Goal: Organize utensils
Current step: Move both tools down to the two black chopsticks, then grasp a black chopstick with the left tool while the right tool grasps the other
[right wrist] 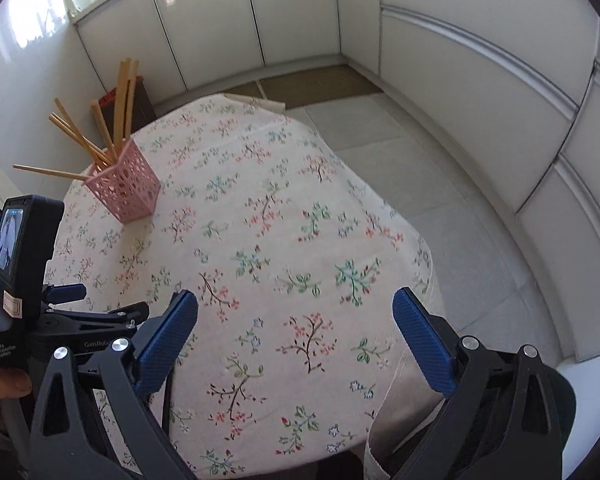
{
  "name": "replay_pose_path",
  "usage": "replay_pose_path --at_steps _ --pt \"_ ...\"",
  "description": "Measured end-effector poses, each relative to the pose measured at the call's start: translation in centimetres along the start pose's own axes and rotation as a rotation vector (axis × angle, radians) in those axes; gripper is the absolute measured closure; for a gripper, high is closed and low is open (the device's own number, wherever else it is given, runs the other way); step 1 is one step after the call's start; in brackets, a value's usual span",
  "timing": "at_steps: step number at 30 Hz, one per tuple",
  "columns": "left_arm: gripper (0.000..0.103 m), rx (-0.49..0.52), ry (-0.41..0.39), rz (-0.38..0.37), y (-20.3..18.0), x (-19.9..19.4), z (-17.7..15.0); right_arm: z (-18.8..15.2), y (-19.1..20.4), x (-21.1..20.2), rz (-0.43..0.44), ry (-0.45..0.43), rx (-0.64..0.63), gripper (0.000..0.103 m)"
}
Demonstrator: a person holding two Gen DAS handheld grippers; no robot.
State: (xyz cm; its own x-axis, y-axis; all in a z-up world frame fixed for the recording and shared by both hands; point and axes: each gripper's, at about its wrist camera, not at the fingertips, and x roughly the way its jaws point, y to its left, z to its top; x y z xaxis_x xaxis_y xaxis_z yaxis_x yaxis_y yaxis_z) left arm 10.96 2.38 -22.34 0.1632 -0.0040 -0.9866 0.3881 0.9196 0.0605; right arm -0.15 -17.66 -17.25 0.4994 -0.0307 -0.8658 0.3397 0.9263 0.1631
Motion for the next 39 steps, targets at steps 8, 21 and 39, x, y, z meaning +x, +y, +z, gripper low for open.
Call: replay_pose_path --at_steps 8,21,39 --pt "0.044 -0.060 0.117 -0.120 -0.6 3.3 2.8 -1.7 -0.3 2.1 0.019 0.140 0.028 0.008" --pt "0.079 -0.045 0.128 -0.102 0.7 3.0 2.4 -2.2 0.9 3.2 0.068 0.225 0.027 0.008" --pt "0.097 -0.091 -0.073 -0.045 6.4 -5.4 -3.3 -2.7 9.3 8.2 0.086 0.379 -0.045 0.013"
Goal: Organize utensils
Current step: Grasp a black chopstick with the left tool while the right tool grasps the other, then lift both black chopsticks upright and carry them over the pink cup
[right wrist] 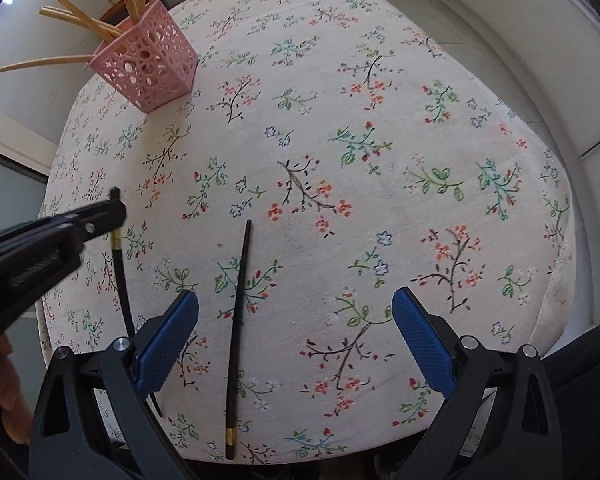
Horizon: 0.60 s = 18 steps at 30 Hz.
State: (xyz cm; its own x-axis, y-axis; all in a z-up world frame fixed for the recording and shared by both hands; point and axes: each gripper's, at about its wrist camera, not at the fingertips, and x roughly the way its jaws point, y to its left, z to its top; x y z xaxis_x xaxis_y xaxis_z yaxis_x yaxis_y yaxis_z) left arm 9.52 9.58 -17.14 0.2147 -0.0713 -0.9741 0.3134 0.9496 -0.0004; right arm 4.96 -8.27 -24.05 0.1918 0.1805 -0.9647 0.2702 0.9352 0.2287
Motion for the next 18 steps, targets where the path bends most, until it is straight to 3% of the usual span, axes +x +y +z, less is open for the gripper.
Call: replay_pose_path --at_steps 2,4,8,12,18 --pt "0.097 -0.013 -0.040 0.004 0.1 -1.5 0.1 0.1 0.8 1.1 0.007 0.050 0.008 0.019" --pt "0.097 -0.028 -0.069 0.009 -0.8 -1.8 1.0 0.3 1.7 2.7 0.002 0.120 0.001 0.039" --pt "0.097 -0.043 -0.116 0.016 -0.6 -3.1 1.2 0.2 3.1 3.1 -0.056 0.088 -0.005 0.052" --pt "0.097 -0.047 -0.133 0.018 -0.6 -3.2 1.2 0.9 3.0 3.2 -0.051 0.050 0.008 0.094" --pt "0.097 -0.049 -0.160 0.017 -0.6 -3.8 1.1 1.6 0.4 3.0 0.066 0.057 0.109 0.098"
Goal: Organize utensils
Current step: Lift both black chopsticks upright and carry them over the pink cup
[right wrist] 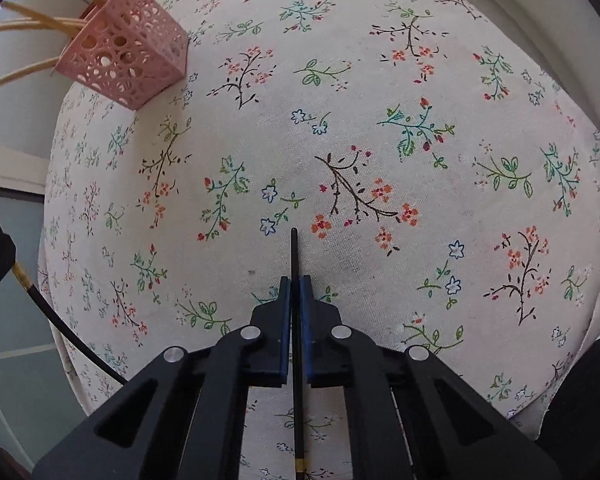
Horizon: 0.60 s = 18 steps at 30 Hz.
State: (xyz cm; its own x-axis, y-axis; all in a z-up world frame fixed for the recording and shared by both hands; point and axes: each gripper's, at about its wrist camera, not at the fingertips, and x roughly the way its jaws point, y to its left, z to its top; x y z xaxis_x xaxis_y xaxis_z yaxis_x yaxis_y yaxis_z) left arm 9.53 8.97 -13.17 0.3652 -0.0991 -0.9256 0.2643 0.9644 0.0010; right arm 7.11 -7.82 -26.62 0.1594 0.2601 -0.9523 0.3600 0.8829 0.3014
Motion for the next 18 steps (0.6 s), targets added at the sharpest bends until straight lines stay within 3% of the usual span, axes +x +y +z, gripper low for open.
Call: replay_pose_path --at_steps 3,7,9,13,14,15,18 --pt "0.097 -0.006 -0.034 -0.024 0.2 -1.2 0.0 -0.4 -0.4 -2.2 0.046 -0.064 -0.025 0.098" --pt "0.097 -0.014 -0.088 -0.053 0.2 -3.4 0.0 -1.5 -0.5 -6.6 0.083 -0.225 -0.129 0.098" --pt "0.096 -0.012 -0.079 -0.082 0.2 -3.3 -0.1 -1.7 -1.1 -8.5 0.104 -0.265 -0.151 0.098" --pt "0.093 -0.014 0.066 -0.102 -0.3 1.3 -0.3 -1.6 -1.8 -10.8 0.136 -0.314 -0.156 0.098" --pt "0.088 -0.011 0.121 -0.115 -0.6 3.0 -0.4 -1.6 -2.0 -11.1 0.144 -0.315 -0.150 0.098" --pt "0.078 -0.010 0.172 -0.114 -1.0 4.6 -0.5 -1.7 -1.9 -11.3 0.150 -0.316 -0.141 0.098" --pt "0.072 0.042 0.244 -0.078 -2.8 7.6 -0.3 -1.9 -2.3 -11.8 0.156 -0.328 -0.136 0.098"
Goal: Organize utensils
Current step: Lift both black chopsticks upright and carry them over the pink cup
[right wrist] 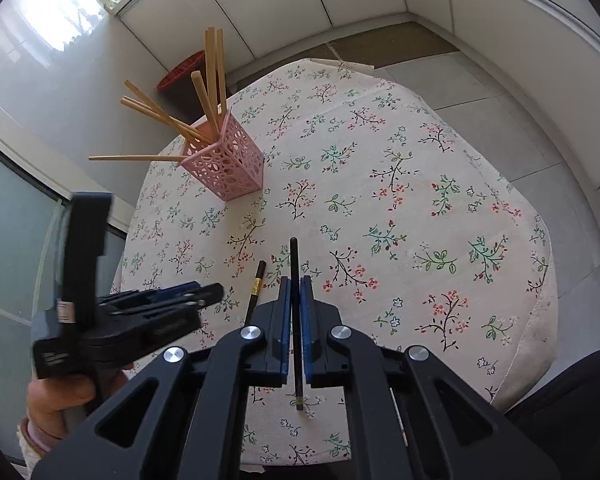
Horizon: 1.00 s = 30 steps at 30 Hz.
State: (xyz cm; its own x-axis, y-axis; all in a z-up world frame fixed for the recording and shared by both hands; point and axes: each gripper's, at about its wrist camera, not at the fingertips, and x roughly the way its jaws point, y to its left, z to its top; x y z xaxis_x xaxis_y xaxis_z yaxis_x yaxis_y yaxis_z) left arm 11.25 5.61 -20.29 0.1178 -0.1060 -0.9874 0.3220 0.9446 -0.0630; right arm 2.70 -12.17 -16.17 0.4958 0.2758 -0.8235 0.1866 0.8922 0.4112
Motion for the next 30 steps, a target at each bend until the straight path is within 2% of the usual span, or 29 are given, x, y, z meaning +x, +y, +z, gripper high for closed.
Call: replay_pose_path --at_steps 3,8,11,12,13,17,19,21,26,30 --pt "0.067 -0.012 0.022 -0.001 -0.3 1.4 1.2 0.0 -0.4 -0.5 0.003 -0.003 -0.005 0.098" --pt "0.067 -0.035 0.075 0.014 -0.6 4.2 2.5 0.1 -0.5 -1.2 0.007 -0.020 -0.009 0.098" --pt "0.068 -0.006 0.096 0.019 -1.4 5.5 2.6 0.2 -0.5 -1.9 0.013 -0.034 -0.017 0.098" --pt "0.078 0.012 0.097 0.040 -1.8 5.9 2.5 0.2 -0.4 -2.1 0.016 -0.040 -0.021 0.098" --pt "0.097 0.043 0.081 0.068 -2.3 5.8 2.4 0.3 -0.4 -2.1 0.019 -0.044 -0.026 0.098" --pt "0.097 0.035 0.065 -0.002 -2.9 5.3 1.5 0.4 -0.1 -2.5 0.034 -0.045 -0.036 0.098" --pt "0.097 0.020 -0.006 -0.009 -2.5 3.5 0.7 0.6 0.0 -3.0 0.041 -0.055 -0.042 0.098" --pt "0.097 0.010 -0.092 -0.048 -1.9 0.7 -0.4 0.8 0.2 -3.6 0.049 -0.072 -0.054 0.098" --pt "0.097 -0.002 -0.385 -0.142 -1.1 -7.3 -4.2 1.2 0.6 -4.8 0.082 -0.103 -0.075 0.098" --pt "0.097 0.003 -0.542 -0.114 -1.7 -10.6 -5.8 1.4 0.6 -5.5 0.102 -0.111 -0.071 0.098"
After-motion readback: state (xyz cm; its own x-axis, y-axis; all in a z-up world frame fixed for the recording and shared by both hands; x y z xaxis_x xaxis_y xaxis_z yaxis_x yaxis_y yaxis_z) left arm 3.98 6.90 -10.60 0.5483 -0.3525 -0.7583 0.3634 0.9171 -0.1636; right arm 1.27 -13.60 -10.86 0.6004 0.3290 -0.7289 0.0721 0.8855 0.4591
